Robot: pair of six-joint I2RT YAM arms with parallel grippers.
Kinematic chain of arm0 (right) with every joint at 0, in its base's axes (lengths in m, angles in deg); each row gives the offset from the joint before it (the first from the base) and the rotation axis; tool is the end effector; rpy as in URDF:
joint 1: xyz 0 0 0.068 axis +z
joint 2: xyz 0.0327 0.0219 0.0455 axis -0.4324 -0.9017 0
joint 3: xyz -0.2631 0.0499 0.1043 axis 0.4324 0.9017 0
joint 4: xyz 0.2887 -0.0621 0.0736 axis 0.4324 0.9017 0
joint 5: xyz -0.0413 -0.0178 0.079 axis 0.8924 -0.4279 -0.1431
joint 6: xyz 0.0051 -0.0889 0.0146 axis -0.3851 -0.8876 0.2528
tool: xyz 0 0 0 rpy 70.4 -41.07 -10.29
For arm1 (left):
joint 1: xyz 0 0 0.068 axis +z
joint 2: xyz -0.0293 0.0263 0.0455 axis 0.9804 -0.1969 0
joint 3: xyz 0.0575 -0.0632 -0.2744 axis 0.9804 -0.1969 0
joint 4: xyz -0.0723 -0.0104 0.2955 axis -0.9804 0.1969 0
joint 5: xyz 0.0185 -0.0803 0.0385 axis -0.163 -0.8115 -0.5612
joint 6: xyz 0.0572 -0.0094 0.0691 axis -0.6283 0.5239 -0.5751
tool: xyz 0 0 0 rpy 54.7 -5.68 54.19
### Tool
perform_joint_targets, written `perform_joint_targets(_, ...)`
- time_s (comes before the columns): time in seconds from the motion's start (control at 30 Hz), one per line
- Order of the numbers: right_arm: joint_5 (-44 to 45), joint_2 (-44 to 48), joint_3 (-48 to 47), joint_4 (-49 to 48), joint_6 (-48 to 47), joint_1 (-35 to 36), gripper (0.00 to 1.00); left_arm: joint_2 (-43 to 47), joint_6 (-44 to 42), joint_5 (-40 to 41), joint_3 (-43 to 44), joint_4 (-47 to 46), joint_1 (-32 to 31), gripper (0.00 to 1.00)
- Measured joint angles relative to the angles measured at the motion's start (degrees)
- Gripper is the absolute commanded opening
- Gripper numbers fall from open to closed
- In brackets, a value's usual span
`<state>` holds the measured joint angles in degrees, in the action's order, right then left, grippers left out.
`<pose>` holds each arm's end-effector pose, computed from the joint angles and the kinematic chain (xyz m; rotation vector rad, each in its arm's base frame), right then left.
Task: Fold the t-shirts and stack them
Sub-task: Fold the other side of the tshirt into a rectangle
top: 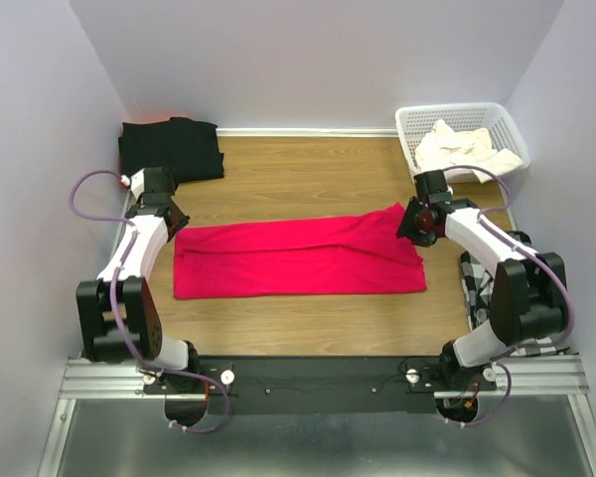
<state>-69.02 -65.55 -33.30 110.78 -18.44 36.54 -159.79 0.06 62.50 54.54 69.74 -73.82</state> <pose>0.3592 0.0605 0.1662 0.5365 2.5794 0.1197 0.3566 0.0531 0.2171 -0.9646 2.2104 0.1030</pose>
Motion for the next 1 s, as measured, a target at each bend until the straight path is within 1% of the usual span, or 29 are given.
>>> perform_joint_targets(0.1, -1.16, -2.78, -2.49, -0.85, 0.11, 1.49, 0.5, -5.62, -1.49, -3.91, 0.13, -2.29, 0.0, 0.32)
perform_joint_targets(0.17, -1.68, -5.51, -5.66, -1.62, 0.04, 3.98, 0.49, -9.7, -2.4, -6.73, 0.26, -3.15, -0.02, 0.32)
perform_joint_targets(0.27, -2.05, -8.31, -8.59, -2.25, -0.13, 6.78, 0.49, -12.96, -3.15, -9.31, 0.46, -3.45, 0.0, 0.31)
perform_joint_targets(0.4, -2.12, -13.55, -13.86, -3.13, -0.55, 9.86, 0.49, -14.62, -3.96, -11.39, 1.49, -4.04, 0.0, 0.3)
perform_joint_targets(0.73, -1.42, -20.17, -18.73, -3.54, -1.46, 10.27, 0.49, -15.67, -5.16, -13.11, 1.9, -5.22, 0.0, 0.3)
perform_joint_targets(0.83, -1.36, -21.66, -19.19, -3.56, -1.6, 10.27, 0.45, -15.85, -5.33, -13.16, 1.9, -5.27, 0.0, 0.29)
perform_joint_targets(0.9, -1.36, -22.49, -19.28, -3.54, -1.62, 10.29, 0.39, -16.04, -5.4, -13.18, 1.9, -5.27, 0.0, 0.29)
perform_joint_targets(0.93, -1.36, -22.77, -19.28, -3.5, -1.62, 10.29, 0.38, -16.11, -5.42, -13.18, 1.9, -5.27, 0.0, 0.29)
perform_joint_targets(0.97, -1.36, -22.97, -19.28, -3.5, -1.64, 10.29, 0.35, -16.22, -5.53, -13.18, 1.92, -5.27, 0.0, 0.29)
perform_joint_targets(1.0, -1.36, -23.04, -19.28, -3.48, -1.68, 10.29, 0.25, -16.33, -5.57, -13.16, 1.97, -5.27, 0.0, 0.29)
